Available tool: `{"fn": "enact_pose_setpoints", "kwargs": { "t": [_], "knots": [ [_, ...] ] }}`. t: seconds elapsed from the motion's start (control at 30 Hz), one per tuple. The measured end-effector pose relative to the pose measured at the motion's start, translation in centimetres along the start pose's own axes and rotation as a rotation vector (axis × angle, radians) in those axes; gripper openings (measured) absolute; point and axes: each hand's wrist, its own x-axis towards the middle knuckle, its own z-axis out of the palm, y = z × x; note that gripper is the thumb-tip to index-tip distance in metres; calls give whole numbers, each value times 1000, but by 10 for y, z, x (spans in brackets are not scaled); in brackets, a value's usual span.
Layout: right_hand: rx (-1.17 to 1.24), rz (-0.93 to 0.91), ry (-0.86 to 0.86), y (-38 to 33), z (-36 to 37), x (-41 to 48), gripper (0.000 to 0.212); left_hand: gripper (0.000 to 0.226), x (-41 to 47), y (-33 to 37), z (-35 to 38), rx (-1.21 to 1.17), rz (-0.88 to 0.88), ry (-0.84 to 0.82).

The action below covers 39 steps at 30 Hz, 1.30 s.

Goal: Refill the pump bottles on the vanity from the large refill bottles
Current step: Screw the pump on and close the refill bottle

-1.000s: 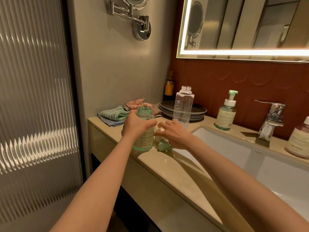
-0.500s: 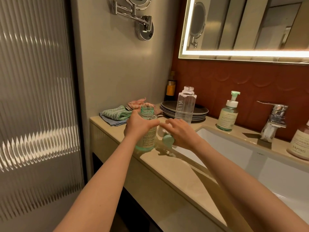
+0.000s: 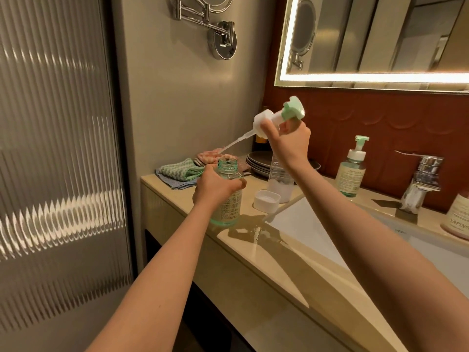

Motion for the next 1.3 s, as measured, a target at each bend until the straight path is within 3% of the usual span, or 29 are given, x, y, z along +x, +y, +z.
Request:
{"fn": "enact_pose_setpoints", "kwargs": {
  "t": [0.13,0.37,0.53,0.63,0.73,0.87,1.0,1.17,1.3],
  "knots": [
    [-188,-41,-123,-15,-3,15,29,78,3,-1,0,-13,-13,-16],
    [-139,-105,-78,-34,-3,26,39,65,1,-1,-2,-18,7,-38],
    [-337,-83,-371,-24,9,21,30,70,-1,1,-2,-1,21,-34],
    [-371,4,-566,-12,22,12,36,66,0,0,-1,3,33,-24],
    [-361,68,-751,-7,28,8,25,61,1,-3,0,-13,19,-32],
    [-289,111,-787,-7,31,11,35,59,1,-4,0,-61,-6,-44],
    [-287,115,-796,-4,34,12,34,74,3,-3,0,-87,-23,-48],
    [-361,178,-895,4,35,11,37,58,2,-4,-1,-47,-12,-45],
    [-735,48,-761,-2,40,4,58,62,1,-3,-1,-77,-22,-45]
  ]
}}
